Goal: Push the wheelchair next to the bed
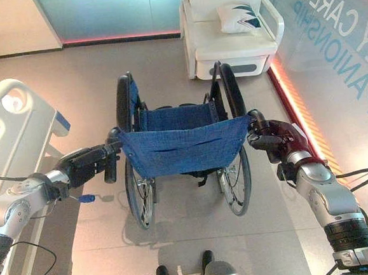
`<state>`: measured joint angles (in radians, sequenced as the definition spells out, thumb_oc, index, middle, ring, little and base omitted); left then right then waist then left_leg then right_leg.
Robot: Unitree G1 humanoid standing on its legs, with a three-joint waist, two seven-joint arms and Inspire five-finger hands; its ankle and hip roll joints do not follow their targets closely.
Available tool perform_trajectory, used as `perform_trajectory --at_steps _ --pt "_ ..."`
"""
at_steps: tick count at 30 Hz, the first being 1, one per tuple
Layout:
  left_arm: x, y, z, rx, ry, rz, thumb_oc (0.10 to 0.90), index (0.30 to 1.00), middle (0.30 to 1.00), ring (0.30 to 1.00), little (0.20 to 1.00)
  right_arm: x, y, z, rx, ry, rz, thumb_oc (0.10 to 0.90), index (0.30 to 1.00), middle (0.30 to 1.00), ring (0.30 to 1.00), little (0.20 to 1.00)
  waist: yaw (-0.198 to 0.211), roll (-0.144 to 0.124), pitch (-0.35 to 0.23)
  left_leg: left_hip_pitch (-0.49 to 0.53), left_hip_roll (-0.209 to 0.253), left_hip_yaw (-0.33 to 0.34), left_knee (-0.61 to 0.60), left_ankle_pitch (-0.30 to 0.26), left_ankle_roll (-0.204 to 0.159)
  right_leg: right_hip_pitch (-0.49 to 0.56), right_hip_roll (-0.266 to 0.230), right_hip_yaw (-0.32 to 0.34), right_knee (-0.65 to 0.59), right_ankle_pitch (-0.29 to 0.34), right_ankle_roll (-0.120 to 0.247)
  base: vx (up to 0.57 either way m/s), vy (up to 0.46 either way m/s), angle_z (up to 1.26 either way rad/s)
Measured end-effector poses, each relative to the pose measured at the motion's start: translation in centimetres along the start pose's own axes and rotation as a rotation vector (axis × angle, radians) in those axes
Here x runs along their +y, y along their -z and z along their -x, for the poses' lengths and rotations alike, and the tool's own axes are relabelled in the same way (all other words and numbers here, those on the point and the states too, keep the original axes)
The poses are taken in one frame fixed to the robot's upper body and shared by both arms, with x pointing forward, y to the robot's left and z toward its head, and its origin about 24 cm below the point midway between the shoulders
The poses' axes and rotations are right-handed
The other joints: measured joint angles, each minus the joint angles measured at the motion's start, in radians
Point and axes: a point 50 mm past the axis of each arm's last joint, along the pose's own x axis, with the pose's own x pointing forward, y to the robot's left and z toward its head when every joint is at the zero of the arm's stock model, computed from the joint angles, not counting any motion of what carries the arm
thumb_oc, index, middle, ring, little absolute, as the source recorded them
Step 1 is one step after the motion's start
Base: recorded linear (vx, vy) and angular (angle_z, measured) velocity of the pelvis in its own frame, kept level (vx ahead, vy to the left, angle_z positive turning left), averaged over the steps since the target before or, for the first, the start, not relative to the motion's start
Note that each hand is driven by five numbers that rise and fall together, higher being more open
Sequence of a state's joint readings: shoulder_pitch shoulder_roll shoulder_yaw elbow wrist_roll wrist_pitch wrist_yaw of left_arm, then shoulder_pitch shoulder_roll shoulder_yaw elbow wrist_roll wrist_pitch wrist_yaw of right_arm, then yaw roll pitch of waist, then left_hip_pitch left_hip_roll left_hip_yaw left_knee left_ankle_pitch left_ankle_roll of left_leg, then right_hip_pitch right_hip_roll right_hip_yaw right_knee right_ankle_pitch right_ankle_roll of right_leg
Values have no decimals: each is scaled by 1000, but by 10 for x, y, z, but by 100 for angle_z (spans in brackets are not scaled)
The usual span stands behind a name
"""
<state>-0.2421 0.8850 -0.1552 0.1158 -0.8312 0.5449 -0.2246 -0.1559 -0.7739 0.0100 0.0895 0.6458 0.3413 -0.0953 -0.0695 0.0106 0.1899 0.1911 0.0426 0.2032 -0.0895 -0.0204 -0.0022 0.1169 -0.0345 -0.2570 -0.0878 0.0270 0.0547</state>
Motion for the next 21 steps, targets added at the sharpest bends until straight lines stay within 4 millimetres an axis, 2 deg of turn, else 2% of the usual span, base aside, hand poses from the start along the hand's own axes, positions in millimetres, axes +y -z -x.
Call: perform_trajectory --at_steps 9,18,21 --pt "-8 10 -3 77 66 7 800 900 900 900 900 0 -1 -1 0 -1 0 400 300 300 300 300 0 1 0 0 0 -1 0 0 0 0 0 0 0 0 0 0 0 0" --pt "-17 -2 -13 75 77 -88 800 900 900 900 900 1 0 -4 6 -2 3 400 300 300 300 300 -2 2 -2 2 -1 0 4 0 0 4 -1 1 0 0 0 0 0 0" --pt "-16 0 -14 77 55 -88 800 900 900 900 900 4 -1 -6 7 -11 8 400 300 300 300 300 -11 3 -3 3 -1 1 4 0 0 5 -1 4 0 0 0 21 5 0"
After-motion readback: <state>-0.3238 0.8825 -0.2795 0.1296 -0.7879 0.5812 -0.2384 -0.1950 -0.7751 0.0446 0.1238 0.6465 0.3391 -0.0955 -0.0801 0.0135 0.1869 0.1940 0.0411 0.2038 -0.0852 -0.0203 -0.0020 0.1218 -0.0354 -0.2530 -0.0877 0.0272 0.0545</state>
